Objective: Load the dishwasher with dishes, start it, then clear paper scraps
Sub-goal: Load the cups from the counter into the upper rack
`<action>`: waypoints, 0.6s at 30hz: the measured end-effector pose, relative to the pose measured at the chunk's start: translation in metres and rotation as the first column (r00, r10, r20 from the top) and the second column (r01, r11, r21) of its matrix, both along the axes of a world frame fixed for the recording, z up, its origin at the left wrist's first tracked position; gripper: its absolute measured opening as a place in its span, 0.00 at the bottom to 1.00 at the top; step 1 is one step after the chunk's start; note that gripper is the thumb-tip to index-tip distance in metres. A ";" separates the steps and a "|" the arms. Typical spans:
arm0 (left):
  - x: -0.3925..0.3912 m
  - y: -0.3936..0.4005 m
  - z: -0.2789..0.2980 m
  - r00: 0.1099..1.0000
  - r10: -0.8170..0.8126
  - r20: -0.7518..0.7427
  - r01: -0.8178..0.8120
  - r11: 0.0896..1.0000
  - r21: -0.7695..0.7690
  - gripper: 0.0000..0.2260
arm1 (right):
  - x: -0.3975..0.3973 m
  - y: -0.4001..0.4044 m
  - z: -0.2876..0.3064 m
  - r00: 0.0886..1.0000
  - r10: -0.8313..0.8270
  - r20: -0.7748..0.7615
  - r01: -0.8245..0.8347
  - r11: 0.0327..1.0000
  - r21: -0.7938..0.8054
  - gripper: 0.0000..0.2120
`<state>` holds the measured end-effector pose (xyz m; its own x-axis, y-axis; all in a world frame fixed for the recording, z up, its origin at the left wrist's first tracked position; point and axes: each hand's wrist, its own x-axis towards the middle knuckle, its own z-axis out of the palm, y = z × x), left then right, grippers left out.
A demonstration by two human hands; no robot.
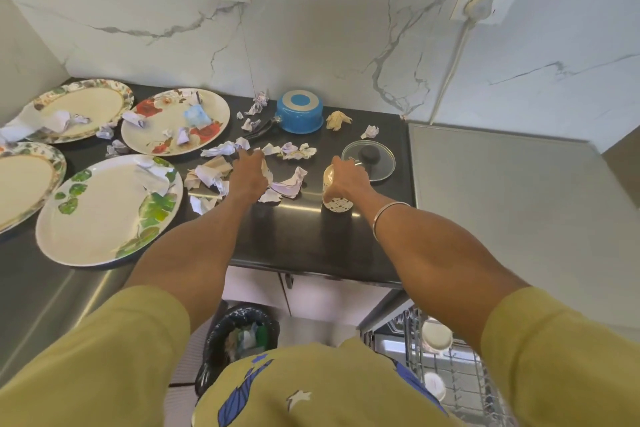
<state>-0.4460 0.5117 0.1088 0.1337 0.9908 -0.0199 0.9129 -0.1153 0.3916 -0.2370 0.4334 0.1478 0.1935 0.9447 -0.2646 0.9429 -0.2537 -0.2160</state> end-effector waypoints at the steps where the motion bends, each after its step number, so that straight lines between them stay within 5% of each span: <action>1: 0.002 -0.004 0.000 1.000 -0.009 0.006 0.009 1.000 -0.002 0.20 | 0.002 -0.004 0.002 1.000 -0.007 0.003 0.007 1.000 0.004 0.41; 18: -0.022 -0.099 0.004 0.917 -0.385 0.099 0.386 0.922 0.010 0.22 | -0.063 -0.129 -0.001 0.961 -0.276 0.003 0.275 0.961 0.032 0.41</action>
<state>-0.4679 0.4129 0.1132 0.5074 0.8617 0.0036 0.7554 -0.4469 0.4792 -0.2997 0.3045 0.1472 0.4494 0.8622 -0.2337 0.8390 -0.4972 -0.2210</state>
